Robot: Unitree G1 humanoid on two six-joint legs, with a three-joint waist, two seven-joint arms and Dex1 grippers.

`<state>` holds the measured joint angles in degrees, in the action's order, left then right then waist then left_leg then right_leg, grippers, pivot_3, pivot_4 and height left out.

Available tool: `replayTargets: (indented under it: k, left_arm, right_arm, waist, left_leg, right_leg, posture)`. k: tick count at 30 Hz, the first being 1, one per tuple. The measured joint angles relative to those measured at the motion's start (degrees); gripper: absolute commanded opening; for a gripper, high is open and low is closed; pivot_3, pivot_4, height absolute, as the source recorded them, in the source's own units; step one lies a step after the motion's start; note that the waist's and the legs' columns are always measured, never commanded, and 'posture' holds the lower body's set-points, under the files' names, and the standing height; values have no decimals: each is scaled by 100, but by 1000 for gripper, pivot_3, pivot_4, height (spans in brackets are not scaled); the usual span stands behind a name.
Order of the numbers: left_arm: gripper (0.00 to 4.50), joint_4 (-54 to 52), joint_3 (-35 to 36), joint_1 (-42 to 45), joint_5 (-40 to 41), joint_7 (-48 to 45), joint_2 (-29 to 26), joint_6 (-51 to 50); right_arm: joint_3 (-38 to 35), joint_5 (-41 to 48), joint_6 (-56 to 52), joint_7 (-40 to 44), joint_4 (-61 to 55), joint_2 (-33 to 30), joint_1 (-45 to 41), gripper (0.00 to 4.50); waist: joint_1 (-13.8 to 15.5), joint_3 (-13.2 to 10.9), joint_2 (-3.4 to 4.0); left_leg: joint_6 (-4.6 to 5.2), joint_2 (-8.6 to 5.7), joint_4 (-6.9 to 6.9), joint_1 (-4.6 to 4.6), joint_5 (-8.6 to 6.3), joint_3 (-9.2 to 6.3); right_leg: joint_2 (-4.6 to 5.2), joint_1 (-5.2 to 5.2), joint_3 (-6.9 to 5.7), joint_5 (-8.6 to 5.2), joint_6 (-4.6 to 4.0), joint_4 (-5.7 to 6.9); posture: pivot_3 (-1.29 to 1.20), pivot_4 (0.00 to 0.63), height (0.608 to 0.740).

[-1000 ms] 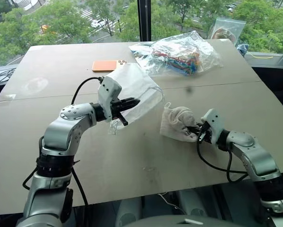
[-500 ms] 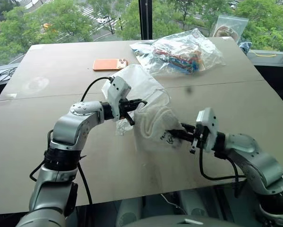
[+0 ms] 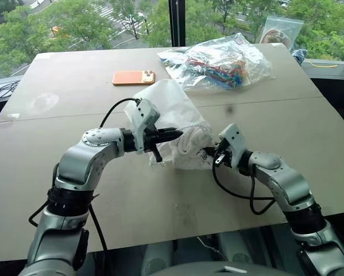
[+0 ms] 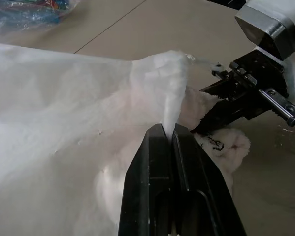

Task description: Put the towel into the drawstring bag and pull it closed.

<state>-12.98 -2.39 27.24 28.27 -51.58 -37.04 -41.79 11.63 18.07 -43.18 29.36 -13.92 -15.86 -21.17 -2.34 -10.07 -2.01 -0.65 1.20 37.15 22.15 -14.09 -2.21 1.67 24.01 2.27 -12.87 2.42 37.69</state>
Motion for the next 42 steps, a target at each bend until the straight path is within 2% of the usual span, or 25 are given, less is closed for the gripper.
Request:
replayTargets:
  k: [4, 7, 9, 12, 14, 16, 20, 21, 22, 25, 28, 33, 37, 40, 42]
  left_arm:
    - [0, -112, -21, -153, -12, -59, -90, 103]
    - [0, -175, -23, -157, -6, -65, -110, 105]
    - [0, -175, -23, -153, -2, -61, -102, 99]
    - [0, -167, -42, -53, 7, -68, 19, 101]
    - [0, -127, -160, 82, 1, -176, 74, 160]
    - [0, -79, -257, 95, -4, -272, 74, 231]
    - [0, 41, -272, 25, -75, -325, 72, 364]
    - [0, 63, -276, -5, -111, -327, 74, 401]
    - [0, 118, -276, -46, -134, -329, 74, 449]
    - [0, 355, -273, -54, -213, -339, 76, 562]
    - [0, 674, -272, -37, -350, -339, 83, 732]
    - [0, 913, -279, 75, -488, -333, 185, 872]
    - [0, 915, -277, 185, -558, -286, 296, 882]
    - [0, 911, -277, 190, -561, -284, 322, 842]
    - [0, 909, -278, 194, -561, -285, 329, 835]
  right_arm:
    - [-1127, 1062, -544, -605, 260, 1350, -263, 9]
    - [-1638, 1403, -695, -1032, 562, 1771, -421, 9]
    - [-1716, 1464, -747, -1131, 645, 1853, -425, 9]
    - [-1343, 1209, -306, -976, 842, 1846, -440, 9]
    - [-677, 770, 328, -706, 1254, 1888, -481, 9]
    - [-422, 562, 803, -557, 1639, 2017, -482, 9]
    - [-387, 359, 1460, -450, 2116, 2059, -527, 9]
    - [-428, 339, 1527, -435, 2186, 2037, -531, 756]
    - [-493, 357, 1571, -368, 2198, 1992, -518, 1051]
    - [-721, 691, 1468, -70, 1621, 1641, -184, 2394]
    - [-680, 714, 1321, 173, 766, 933, 395, 2394]
    - [-399, 605, 1046, 292, 169, 291, 837, 2394]
    - [-250, 533, 815, 149, 92, 382, 702, 2394]
    - [-16, 303, 839, 37, 494, 619, 338, 2394]
    - [45, 225, 843, 7, 660, 688, 242, 1866]
  waist:
    - [2, -3, 5]
    - [35, -5, 8]
    - [29, -6, 9]
    - [4, -6, 10]
    - [-41, -8, 13]
    - [-47, -9, 15]
    - [-17, -8, 14]
    - [-14, -9, 15]
    - [-4, -9, 15]
    - [36, -9, 16]
    - [30, -9, 16]
    - [-27, -11, 18]
    - [-18, -10, 18]
    - [-15, -10, 18]
    - [-7, -10, 18]
  left_leg:
    - [0, 3, -1, 1, 0, 2]
    - [0, -4, 0, 7, 0, 0]
    - [0, -7, 0, 12, 0, 2]
    - [0, -7, 1, 24, 0, 0]
    - [0, -1, -2, 24, 0, 1]
    - [0, 1, -3, 28, 0, 0]
    - [-1, -4, 7, 54, 0, 3]
    - [-1, -5, 7, 54, 0, 4]
    - [-1, -6, 7, 57, 0, 3]
    - [-1, -7, 7, 64, 0, -6]
    - [0, -12, 6, 65, 0, -5]
    - [0, -5, 6, 55, 0, -2]
    - [0, -1, 12, 54, 1, -1]
    - [0, -1, 17, 55, 1, 3]
    - [0, -2, 17, 56, 1, 2]
  right_leg:
    - [-1, 1, 1, 2, -3, 1]
    - [7, 1, -3, 3, -3, -3]
    - [11, 5, -3, 3, -2, -5]
    - [8, 21, -3, 3, -2, -1]
    - [-1, 24, 0, 3, -3, 2]
    - [-3, 32, 0, 3, -5, 7]
    - [5, 51, 1, 6, -4, 10]
    - [8, 52, 2, 6, -4, 10]
    - [8, 53, 1, 6, -4, 10]
    - [11, 54, -10, 5, -4, 8]
    - [14, 54, -11, 5, -3, 7]
    - [1, 57, -2, 4, -4, 20]
    - [-4, 56, 0, 4, -2, 22]
    - [-2, 56, 3, 5, -3, 22]
    - [-2, 56, 3, 6, -4, 21]
  posture:
    - [0, 150, 740]
    - [0, 150, 740]
    - [0, 150, 740]
    - [0, 150, 740]
    - [0, 150, 740]
    - [0, 150, 740]
    - [0, 150, 740]
    - [0, 150, 740]
    - [0, 150, 740]
    - [0, 150, 740]
    - [0, 150, 740]
    - [0, 150, 740]
    - [0, 150, 740]
    - [0, 150, 740]
    - [0, 150, 740]
